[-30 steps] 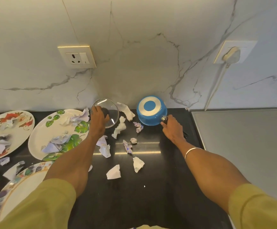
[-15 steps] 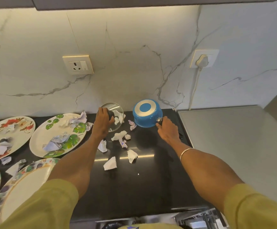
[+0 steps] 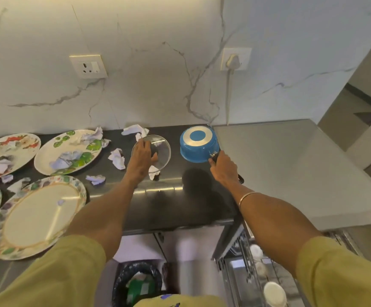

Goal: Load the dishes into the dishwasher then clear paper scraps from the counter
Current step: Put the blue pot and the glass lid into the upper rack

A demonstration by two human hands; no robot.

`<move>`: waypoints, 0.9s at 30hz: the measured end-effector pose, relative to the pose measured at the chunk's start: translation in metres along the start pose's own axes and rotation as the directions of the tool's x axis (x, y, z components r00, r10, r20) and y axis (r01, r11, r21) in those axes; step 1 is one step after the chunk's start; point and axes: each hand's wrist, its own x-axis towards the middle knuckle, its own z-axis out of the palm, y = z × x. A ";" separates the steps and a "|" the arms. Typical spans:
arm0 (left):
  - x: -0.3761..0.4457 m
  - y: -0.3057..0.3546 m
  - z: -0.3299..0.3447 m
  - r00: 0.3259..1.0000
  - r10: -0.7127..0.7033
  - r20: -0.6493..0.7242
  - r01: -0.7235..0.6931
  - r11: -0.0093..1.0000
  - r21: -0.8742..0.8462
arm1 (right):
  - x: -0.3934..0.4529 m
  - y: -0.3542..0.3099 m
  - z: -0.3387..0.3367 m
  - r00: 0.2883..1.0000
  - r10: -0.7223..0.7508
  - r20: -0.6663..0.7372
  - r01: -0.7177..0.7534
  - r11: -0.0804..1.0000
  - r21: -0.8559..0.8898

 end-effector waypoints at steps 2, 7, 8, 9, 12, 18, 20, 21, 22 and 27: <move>-0.021 0.014 0.003 0.999 0.036 0.021 -0.036 0.999 0.016 | -0.020 0.011 -0.005 1.000 0.017 -0.004 -0.017 1.000 0.012; -0.070 0.036 0.013 0.990 0.108 0.087 -0.111 0.994 0.026 | -0.065 0.029 -0.015 0.999 0.038 -0.033 -0.038 0.999 0.008; -0.078 0.040 0.014 0.989 0.113 0.099 -0.116 0.993 0.021 | -0.072 0.030 -0.018 0.998 0.041 -0.046 -0.041 0.999 0.002; -0.086 0.045 0.014 0.987 0.117 0.113 -0.119 0.993 0.010 | -0.079 0.032 -0.021 0.997 0.044 -0.056 -0.044 0.999 -0.006; -0.108 0.058 0.013 0.975 0.157 0.158 -0.156 0.988 -0.021 | -0.106 0.035 -0.030 0.995 0.061 -0.078 -0.064 0.997 -0.037; -0.153 0.076 0.002 0.939 0.284 0.193 -0.275 0.959 -0.071 | -0.183 0.043 -0.049 0.977 0.169 -0.128 -0.179 0.981 -0.071; -0.174 0.080 -0.003 0.927 0.311 0.207 -0.303 0.950 -0.071 | -0.215 0.047 -0.057 0.964 0.229 -0.133 -0.241 0.967 -0.080; -0.186 0.081 -0.004 0.921 0.326 0.215 -0.320 0.945 -0.062 | -0.232 0.049 -0.061 0.957 0.256 -0.136 -0.269 0.959 -0.085; -0.197 0.082 -0.004 0.914 0.339 0.222 -0.336 0.940 -0.052 | -0.248 0.052 -0.065 0.950 0.282 -0.136 -0.295 0.951 -0.094; -0.255 0.092 0.000 0.864 0.428 0.265 -0.420 0.903 -0.089 | -0.324 0.071 -0.090 0.910 0.386 -0.155 -0.405 0.906 -0.121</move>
